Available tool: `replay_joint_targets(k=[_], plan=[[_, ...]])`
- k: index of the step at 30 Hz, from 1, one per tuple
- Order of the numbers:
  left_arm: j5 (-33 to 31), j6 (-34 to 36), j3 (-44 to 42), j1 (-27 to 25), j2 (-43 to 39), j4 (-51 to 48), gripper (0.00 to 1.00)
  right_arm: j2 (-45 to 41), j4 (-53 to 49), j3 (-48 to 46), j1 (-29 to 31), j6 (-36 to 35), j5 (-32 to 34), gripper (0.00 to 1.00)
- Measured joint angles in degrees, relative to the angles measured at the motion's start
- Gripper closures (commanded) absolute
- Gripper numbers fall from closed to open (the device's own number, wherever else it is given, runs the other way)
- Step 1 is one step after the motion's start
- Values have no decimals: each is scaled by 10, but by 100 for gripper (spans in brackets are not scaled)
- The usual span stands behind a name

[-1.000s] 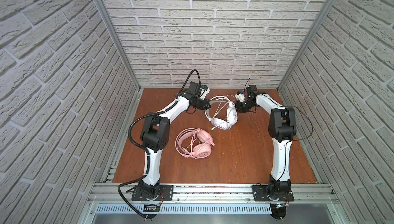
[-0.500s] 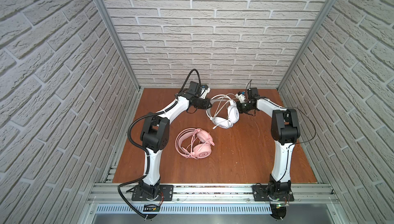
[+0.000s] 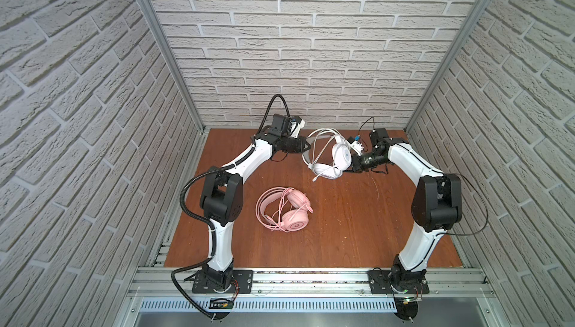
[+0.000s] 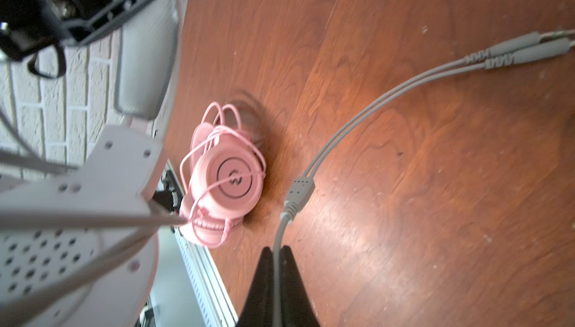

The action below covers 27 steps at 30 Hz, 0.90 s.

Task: Wrap the headphones
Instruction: 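Pull the grey cable with the right gripper beside the headset, tightening it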

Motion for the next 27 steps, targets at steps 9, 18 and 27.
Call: replay_joint_targets(k=[9,18,27], plan=[[11,-8,0,1,-1,2,100,57,-84,2,-53,-24,97,95],[22,-21,0,0,18,3,100,117,-90,83,-73,4,173,94],[36,-54,0,-4,30,20,100,185,-80,136,-71,30,182,94]])
